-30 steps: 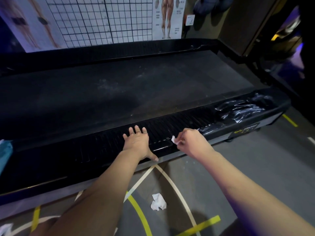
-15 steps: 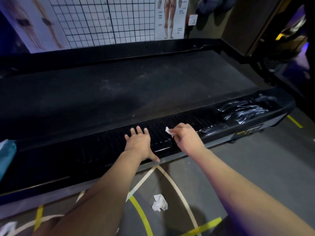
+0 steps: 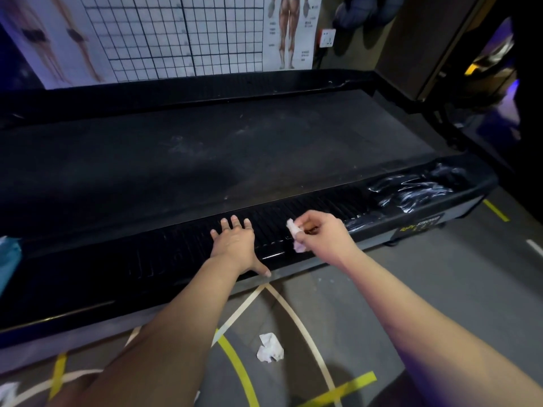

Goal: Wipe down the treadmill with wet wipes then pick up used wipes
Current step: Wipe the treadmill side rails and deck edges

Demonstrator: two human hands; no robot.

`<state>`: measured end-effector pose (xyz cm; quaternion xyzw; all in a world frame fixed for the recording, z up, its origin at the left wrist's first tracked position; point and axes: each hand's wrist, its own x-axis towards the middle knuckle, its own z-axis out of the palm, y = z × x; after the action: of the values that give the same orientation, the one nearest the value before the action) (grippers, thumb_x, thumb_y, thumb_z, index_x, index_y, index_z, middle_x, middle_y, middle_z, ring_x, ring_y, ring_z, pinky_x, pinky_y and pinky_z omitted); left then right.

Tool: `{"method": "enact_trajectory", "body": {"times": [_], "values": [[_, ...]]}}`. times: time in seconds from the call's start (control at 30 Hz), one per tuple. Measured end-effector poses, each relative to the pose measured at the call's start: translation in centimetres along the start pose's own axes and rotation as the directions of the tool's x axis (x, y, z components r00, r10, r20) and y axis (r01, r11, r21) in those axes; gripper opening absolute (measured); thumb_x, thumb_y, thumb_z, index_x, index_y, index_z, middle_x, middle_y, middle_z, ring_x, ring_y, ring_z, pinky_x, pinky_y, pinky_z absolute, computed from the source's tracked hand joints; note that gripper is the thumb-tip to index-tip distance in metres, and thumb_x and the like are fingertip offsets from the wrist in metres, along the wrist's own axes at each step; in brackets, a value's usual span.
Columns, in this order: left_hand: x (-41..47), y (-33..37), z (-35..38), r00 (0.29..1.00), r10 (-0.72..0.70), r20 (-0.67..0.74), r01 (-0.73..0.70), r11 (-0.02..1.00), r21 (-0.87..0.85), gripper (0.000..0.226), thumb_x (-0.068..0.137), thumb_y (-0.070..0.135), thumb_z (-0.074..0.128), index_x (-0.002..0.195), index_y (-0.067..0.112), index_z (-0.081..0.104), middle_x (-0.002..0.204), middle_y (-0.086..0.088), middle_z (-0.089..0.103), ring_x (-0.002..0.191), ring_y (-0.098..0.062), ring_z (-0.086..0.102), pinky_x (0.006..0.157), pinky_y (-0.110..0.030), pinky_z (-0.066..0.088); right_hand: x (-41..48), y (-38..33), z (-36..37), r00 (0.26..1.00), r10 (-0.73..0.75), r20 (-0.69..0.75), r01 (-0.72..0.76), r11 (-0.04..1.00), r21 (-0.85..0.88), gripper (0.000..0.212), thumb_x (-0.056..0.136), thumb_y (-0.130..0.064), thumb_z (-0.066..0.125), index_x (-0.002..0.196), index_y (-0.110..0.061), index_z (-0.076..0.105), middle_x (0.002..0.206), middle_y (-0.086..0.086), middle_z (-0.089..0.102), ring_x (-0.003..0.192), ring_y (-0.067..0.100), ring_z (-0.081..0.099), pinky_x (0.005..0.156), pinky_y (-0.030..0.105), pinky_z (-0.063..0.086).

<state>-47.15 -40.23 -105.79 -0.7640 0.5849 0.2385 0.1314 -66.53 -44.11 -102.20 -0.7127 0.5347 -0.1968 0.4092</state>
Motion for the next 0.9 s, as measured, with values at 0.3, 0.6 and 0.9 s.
{"method": "enact_trajectory", "body": {"times": [0.3, 0.6, 0.9], "values": [[0.1, 0.2, -0.1, 1.000, -0.011, 0.014, 0.011, 1.000, 0.006, 0.149, 0.063, 0.066, 0.088, 0.164, 0.008, -0.005, 0.170, -0.023, -0.007, 0.157, -0.045, -0.006, 0.126, -0.062, 0.011, 2.3, 3.3, 4.2, 0.887, -0.461, -0.027, 0.336, 0.682, -0.649, 0.037, 0.058, -0.001, 0.090, 0.090, -0.019, 0.080, 0.082, 0.002, 0.063, 0.073, 0.027, 0.059, 0.059, 0.036, 0.050], [0.3, 0.1, 0.1, 1.000, -0.008, 0.008, 0.008, 1.000, 0.011, 0.150, 0.061, 0.068, 0.088, 0.164, 0.008, -0.004, 0.170, -0.023, -0.006, 0.157, -0.045, -0.005, 0.125, -0.062, 0.011, 1.0, 3.3, 1.9, 0.976, -0.201, -0.085, 0.145, 0.886, -0.440, 0.035, 0.092, -0.002, 0.056, 0.124, -0.012, 0.067, 0.119, 0.012, 0.052, 0.101, 0.029, 0.056, 0.088, 0.041, 0.052], [0.1, 0.0, 0.1, 1.000, -0.008, -0.001, 0.008, 1.000, 0.003, 0.149, 0.062, 0.069, 0.087, 0.164, 0.009, -0.004, 0.171, -0.022, -0.006, 0.157, -0.044, -0.006, 0.126, -0.061, 0.011, 1.1, 4.2, 4.4, 0.927, -0.371, 0.058, 0.342, 0.772, -0.536, 0.040, 0.087, -0.006, 0.068, 0.127, -0.006, 0.069, 0.114, 0.008, 0.062, 0.096, 0.031, 0.055, 0.087, 0.047, 0.055]]}}
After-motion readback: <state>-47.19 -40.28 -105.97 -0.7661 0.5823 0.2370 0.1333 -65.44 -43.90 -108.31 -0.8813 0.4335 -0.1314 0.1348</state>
